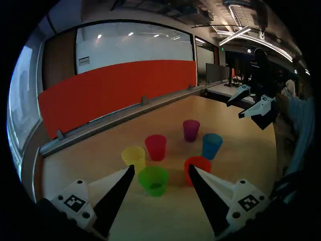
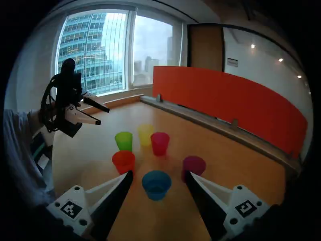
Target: Pour water
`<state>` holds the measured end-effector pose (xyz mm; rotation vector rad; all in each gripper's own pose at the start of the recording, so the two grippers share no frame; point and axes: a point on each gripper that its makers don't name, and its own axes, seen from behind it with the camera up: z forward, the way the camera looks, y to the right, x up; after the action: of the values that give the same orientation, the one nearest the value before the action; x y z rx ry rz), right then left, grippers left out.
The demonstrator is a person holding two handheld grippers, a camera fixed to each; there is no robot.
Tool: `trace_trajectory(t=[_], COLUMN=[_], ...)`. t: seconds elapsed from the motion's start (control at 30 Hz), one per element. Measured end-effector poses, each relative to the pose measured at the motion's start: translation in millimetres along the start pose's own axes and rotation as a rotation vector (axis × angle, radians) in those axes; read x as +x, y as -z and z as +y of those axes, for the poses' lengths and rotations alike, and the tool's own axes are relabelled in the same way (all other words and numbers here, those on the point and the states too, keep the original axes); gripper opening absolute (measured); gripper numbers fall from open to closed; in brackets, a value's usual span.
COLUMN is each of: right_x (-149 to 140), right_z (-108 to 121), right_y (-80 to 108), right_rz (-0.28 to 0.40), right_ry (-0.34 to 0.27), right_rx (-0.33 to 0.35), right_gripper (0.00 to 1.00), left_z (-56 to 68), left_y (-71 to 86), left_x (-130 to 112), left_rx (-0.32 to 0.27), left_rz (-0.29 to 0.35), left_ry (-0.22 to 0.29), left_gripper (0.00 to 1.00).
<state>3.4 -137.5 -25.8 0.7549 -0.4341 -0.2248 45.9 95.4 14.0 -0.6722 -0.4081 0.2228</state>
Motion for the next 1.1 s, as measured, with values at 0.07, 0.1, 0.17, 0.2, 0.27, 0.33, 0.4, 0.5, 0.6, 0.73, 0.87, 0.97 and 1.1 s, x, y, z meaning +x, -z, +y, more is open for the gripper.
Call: trace_trajectory(t=[0.07,0.1,0.17,0.2,0.27,0.33,0.4,0.5,0.6,0.73,0.87,0.97,1.1], right_x=[-5,-7,-12,-14,-20,-24,-30,-37,-43,-48,-53,-56,-61], right_z=[0,1,1,0,0,0,0,-1,-2,-2,-2,-1,-1], right_y=[-3.7,-5.4,-9.0,-10.6,-13.8,-16.8,-19.8,-23.7,-27.3,-32.5,-38.2,-42.6,-48.4], right_rz=[-0.01,-0.015,-0.025,-0.03,-0.042,-0.051,-0.061,-0.075,-0.086,-0.094,-0.1,-0.105,-0.112], right_ry=[0.001,0.002,0.002,0.003,0.005,0.009,0.014,0.017,0.015,0.01,0.007,0.006,0.005], right_rx=[0.003,0.005,0.009,0.011,0.014,0.016,0.017,0.022,0.027,0.031,0.036,0.038,0.043], right_gripper=[0.99,0.99,0.99,0.99,1.0,1.0,0.99,0.99,0.99,1.0,0.99,1.0,1.0], left_z=[0.2,0.0,-0.7,-0.8,-0.7,-0.6,-0.6,-1.0,-1.6,-4.7,-9.7,-13.0,-16.2], left_y=[-4.1,-6.0,-9.9,-11.8,-15.6,-19.4,-23.6,-29.8,-35.6,-42.4,-49.3,-54.4,-61.6], left_x=[-6,-9,-15,-19,-25,-32,-39,-48,-56,-64,-71,-77,-84], left_rx=[-0.004,-0.005,-0.007,-0.009,-0.014,-0.018,-0.021,-0.026,-0.03,-0.029,-0.025,-0.023,-0.024], left_rz=[-0.015,-0.023,-0.042,-0.051,-0.07,-0.087,-0.106,-0.131,-0.152,-0.175,-0.194,-0.208,-0.227], left_ry=[-0.002,-0.003,-0.002,-0.002,-0.002,-0.002,-0.001,-0.003,-0.007,-0.003,0.014,0.025,0.031], left_gripper=[1.0,1.0,1.0,1.0,1.0,1.0,1.0,1.0,1.0,1.0,1.0,1.0,1.0])
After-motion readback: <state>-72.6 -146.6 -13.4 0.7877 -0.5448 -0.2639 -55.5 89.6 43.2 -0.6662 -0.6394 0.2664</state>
